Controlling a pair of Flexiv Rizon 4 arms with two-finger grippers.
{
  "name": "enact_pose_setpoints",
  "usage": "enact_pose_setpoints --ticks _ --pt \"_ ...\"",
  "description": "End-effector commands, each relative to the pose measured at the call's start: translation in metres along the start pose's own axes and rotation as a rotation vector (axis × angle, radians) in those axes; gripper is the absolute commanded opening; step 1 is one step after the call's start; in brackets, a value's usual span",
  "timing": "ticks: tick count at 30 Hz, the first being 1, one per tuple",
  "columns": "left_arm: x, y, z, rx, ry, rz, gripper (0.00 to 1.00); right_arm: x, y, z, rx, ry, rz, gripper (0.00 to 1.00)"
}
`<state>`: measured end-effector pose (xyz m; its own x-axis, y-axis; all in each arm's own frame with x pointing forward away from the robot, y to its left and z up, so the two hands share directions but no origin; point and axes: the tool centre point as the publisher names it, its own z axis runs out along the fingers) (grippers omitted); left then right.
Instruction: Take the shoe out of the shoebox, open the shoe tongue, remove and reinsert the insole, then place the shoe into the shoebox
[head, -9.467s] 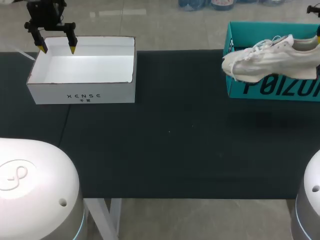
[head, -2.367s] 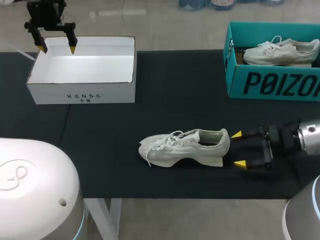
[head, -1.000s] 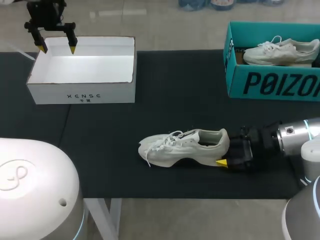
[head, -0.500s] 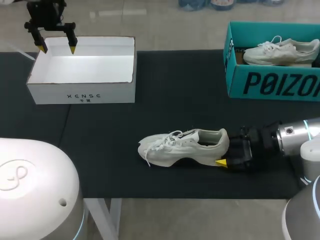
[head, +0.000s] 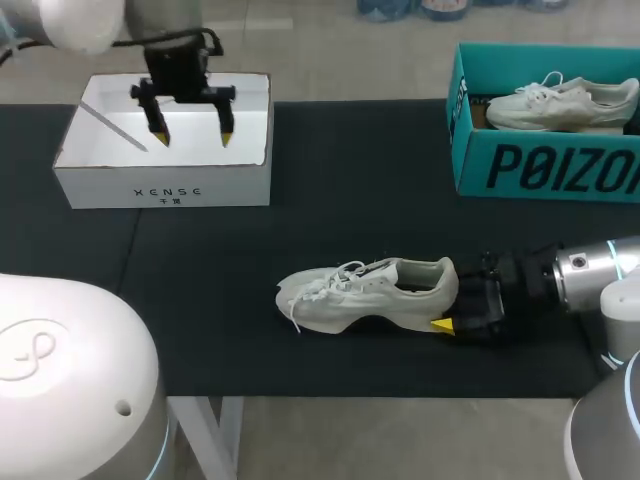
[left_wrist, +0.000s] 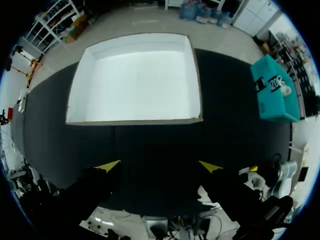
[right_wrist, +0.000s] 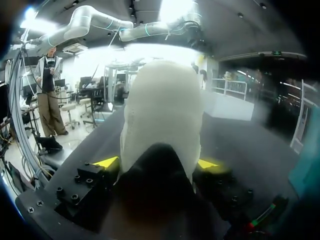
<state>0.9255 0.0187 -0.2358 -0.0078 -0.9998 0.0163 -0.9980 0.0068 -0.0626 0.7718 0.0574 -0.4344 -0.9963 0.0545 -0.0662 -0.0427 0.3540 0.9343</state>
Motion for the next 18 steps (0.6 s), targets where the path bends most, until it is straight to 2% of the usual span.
enact_pose_setpoints --ticks 1,2,18 --pt "0.062 0.042 0.019 0.07 -0.006 -0.007 1.0 0.0 -0.002 0.004 0.003 -0.003 0.0 0.0" --pt "0.075 0.047 0.022 0.063 -0.005 -0.007 1.0 0.0 -0.002 0.004 0.003 -0.003 0.0 0.0" --pt "0.075 0.047 0.022 0.063 -0.005 -0.007 1.0 0.0 -0.002 0.004 0.003 -0.003 0.0 0.0"
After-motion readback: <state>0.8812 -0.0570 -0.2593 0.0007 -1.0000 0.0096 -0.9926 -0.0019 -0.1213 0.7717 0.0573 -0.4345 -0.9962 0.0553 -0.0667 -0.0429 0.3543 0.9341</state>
